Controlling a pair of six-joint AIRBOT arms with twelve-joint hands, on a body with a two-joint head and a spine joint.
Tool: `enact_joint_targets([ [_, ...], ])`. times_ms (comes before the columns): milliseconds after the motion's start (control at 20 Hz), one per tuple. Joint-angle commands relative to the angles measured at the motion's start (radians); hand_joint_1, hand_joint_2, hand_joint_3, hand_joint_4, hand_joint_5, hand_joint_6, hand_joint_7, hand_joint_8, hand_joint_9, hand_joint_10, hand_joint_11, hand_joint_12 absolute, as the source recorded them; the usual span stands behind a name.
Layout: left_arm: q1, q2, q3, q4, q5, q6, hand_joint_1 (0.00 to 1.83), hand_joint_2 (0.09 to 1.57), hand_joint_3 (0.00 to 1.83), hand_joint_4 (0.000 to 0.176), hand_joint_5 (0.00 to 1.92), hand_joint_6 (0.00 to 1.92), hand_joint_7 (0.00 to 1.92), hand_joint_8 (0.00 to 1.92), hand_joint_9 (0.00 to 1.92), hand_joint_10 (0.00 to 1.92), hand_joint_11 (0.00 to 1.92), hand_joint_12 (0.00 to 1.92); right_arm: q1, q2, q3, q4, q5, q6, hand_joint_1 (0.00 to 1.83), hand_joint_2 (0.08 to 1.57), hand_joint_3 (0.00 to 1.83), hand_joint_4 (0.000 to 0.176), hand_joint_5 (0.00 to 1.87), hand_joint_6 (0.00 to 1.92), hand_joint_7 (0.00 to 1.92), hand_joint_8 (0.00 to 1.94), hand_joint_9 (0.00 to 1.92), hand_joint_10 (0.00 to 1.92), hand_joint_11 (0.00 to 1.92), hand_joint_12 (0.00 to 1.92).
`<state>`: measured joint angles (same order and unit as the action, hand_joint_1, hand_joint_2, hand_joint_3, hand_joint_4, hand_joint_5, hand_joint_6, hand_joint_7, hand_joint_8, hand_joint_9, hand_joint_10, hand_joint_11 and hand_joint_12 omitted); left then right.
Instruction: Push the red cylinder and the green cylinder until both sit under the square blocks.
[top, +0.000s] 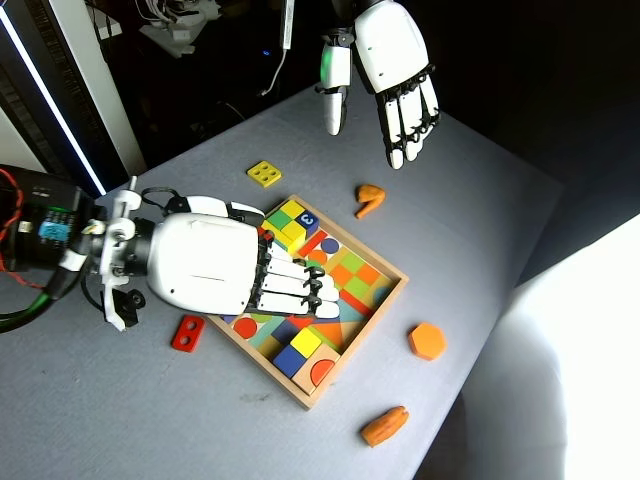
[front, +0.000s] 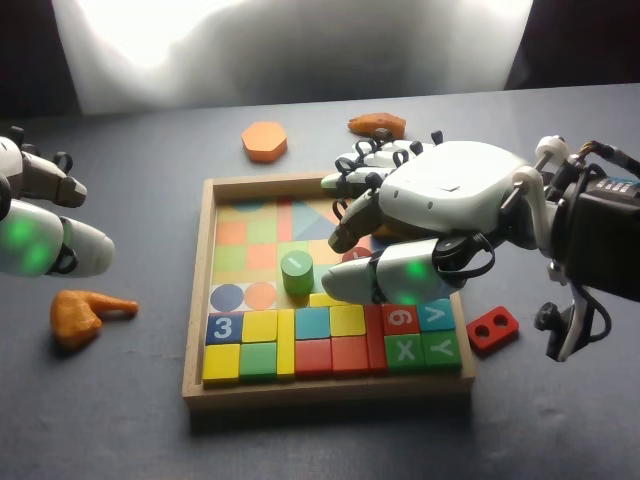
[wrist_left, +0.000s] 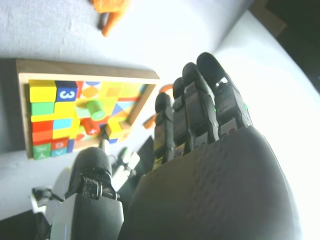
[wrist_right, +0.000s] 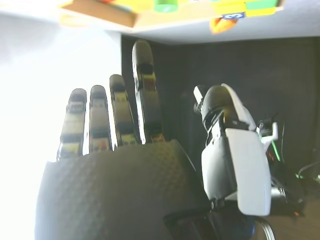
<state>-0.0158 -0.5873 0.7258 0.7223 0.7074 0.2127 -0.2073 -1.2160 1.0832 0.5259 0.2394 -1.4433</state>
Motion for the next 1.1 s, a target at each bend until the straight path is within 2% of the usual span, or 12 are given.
enact_joint_targets([
  [0,-0.005,0.013,0.001,0.05,-0.038,0.003,0.11,1.27,0.0,0.052,0.23,0.0,0.22,0.0,0.27,0.0,0.0,0.88,0.015,0.009,0.002,-0.005,0.087,-0.003,0.0,1.22,0.0,0.0,0.65,0.1,0.15,0.0,0.01,0.02,0.0,0.0],
  [150,-0.005,0.013,0.001,0.05,-0.036,0.003,0.1,1.27,0.0,0.044,0.24,0.0,0.23,0.0,0.28,0.01,0.0,0.88,0.005,0.005,0.005,-0.005,0.107,-0.035,0.0,1.21,0.0,0.0,0.66,0.1,0.16,0.01,0.02,0.02,0.0,0.0],
  [300,-0.005,0.013,0.001,0.05,-0.036,0.003,0.08,1.27,0.0,0.043,0.26,0.01,0.24,0.0,0.28,0.0,0.0,0.88,-0.013,0.003,0.006,-0.005,0.111,-0.041,0.0,1.21,0.0,0.0,0.66,0.1,0.16,0.01,0.02,0.02,0.0,0.0],
  [450,-0.005,0.013,0.003,0.05,-0.036,0.003,0.08,1.28,0.0,0.051,0.23,0.0,0.22,0.0,0.28,0.0,0.0,0.89,-0.021,0.0,0.008,-0.005,0.127,-0.046,0.0,1.21,0.0,0.0,0.66,0.09,0.18,0.01,0.02,0.02,0.0,0.0],
  [650,-0.009,0.013,0.003,0.051,-0.037,0.004,0.09,1.28,0.0,0.043,0.24,0.0,0.22,0.0,0.28,0.0,0.0,0.88,-0.026,-0.001,0.01,-0.005,0.144,-0.06,0.0,1.22,0.0,0.0,0.67,0.09,0.17,0.01,0.02,0.02,0.0,0.0],
  [700,-0.01,0.012,0.003,0.051,-0.037,0.006,0.09,1.28,0.0,0.05,0.23,0.0,0.21,0.0,0.27,0.0,0.0,0.88,-0.029,-0.001,0.015,-0.004,0.144,-0.06,0.0,1.22,0.0,0.0,0.66,0.09,0.16,0.0,0.03,0.02,0.0,0.0],
  [900,-0.009,0.012,0.003,0.05,-0.037,0.006,0.08,1.28,0.0,0.044,0.26,0.01,0.23,0.01,0.28,0.0,0.0,0.89,-0.039,-0.012,0.032,0.0,0.145,-0.06,0.0,1.22,0.0,0.0,0.67,0.09,0.17,0.01,0.03,0.02,0.0,0.0],
  [1050,-0.008,0.012,0.002,0.05,-0.036,0.006,0.02,1.28,0.0,0.045,0.26,0.01,0.24,0.01,0.28,0.0,0.0,0.9,-0.044,-0.018,0.034,0.003,0.142,-0.06,0.0,1.23,0.0,0.0,0.67,0.08,0.15,0.0,0.01,0.01,0.0,0.0],
])
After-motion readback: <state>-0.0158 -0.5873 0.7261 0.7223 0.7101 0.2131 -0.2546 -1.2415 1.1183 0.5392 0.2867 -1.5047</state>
